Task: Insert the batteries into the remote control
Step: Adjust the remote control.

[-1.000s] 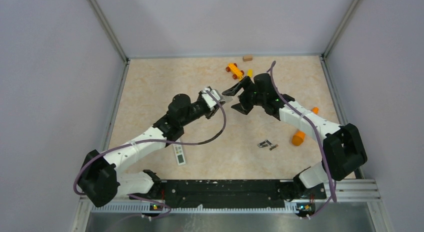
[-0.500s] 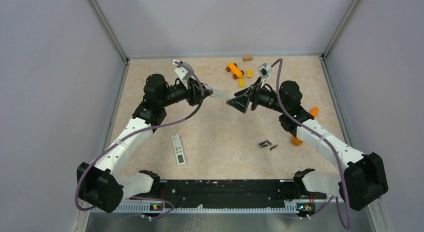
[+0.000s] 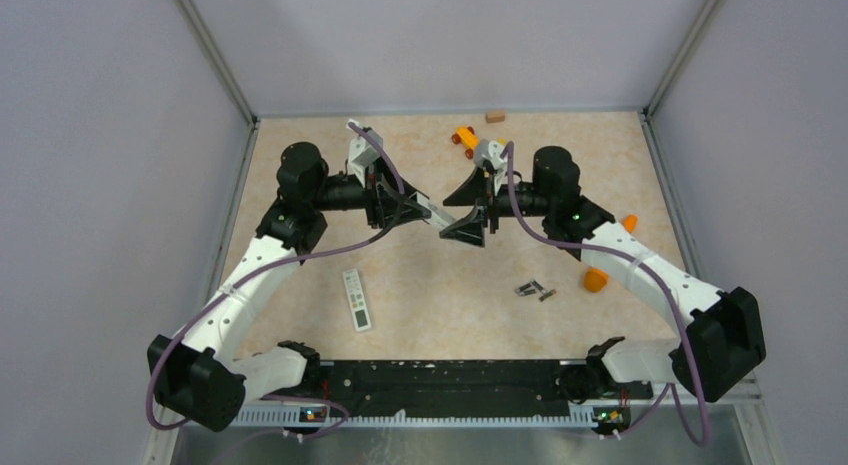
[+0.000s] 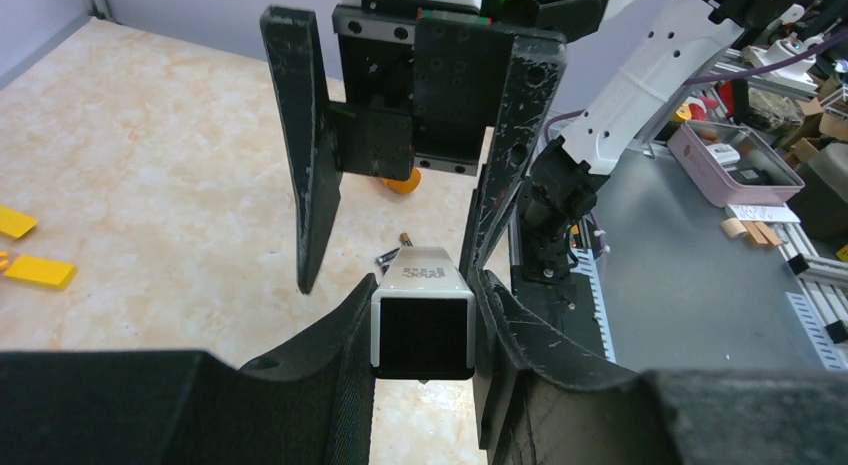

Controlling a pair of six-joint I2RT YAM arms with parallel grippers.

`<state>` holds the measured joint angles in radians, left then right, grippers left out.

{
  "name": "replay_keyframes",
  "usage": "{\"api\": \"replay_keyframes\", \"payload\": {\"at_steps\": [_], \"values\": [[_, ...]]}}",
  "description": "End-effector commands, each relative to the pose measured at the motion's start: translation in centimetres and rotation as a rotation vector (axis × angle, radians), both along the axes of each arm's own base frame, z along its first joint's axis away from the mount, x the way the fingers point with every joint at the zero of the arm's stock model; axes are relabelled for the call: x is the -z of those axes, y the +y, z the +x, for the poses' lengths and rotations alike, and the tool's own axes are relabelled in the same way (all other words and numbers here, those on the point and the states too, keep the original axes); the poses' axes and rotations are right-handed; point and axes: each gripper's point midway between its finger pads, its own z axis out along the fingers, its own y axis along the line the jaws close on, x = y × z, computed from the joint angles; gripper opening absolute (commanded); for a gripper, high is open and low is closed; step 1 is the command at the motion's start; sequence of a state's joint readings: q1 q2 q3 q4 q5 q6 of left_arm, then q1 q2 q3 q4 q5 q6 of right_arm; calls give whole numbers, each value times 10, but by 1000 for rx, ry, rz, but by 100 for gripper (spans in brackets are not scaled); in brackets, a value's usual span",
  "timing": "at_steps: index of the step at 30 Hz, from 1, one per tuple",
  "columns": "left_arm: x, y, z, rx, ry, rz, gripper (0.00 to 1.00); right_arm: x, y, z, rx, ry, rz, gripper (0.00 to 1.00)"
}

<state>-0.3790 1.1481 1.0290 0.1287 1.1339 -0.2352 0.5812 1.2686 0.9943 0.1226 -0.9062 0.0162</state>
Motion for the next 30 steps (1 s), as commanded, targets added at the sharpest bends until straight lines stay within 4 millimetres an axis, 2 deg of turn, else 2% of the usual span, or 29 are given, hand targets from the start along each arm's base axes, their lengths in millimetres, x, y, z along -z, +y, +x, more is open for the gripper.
{"api": "replay_keyframes", "payload": {"at_steps": [1, 4, 7, 11, 12, 14, 17, 23, 30], "values": [[-32, 2, -15, 85, -88, -40, 2, -10, 5, -13, -109, -64, 0, 66], [-30, 2, -19, 119, -71, -31, 4, -9, 5, -22, -167, -35, -6, 55], [-27, 3, -17, 113, -64, -27, 15, -8, 5, -28, -215, -1, -21, 37], [-25, 5, -9, 43, -89, -28, 58, -7, 5, -24, -189, -5, -44, 11], [-24, 5, -6, 15, -95, -23, 64, -8, 5, -21, -171, -14, -46, 3], [-20, 8, -2, -25, -107, -10, 70, -10, 4, -13, -119, -31, -54, 0], [-11, 11, -2, -48, -102, 22, 72, -12, 3, -6, -73, -49, -55, 0], [10, 15, 6, -107, -36, 98, 70, -20, 2, -8, -69, -82, -21, 0], [5, 11, 4, -61, 12, 88, 60, -23, 2, -12, -86, -91, -10, 0]]}}
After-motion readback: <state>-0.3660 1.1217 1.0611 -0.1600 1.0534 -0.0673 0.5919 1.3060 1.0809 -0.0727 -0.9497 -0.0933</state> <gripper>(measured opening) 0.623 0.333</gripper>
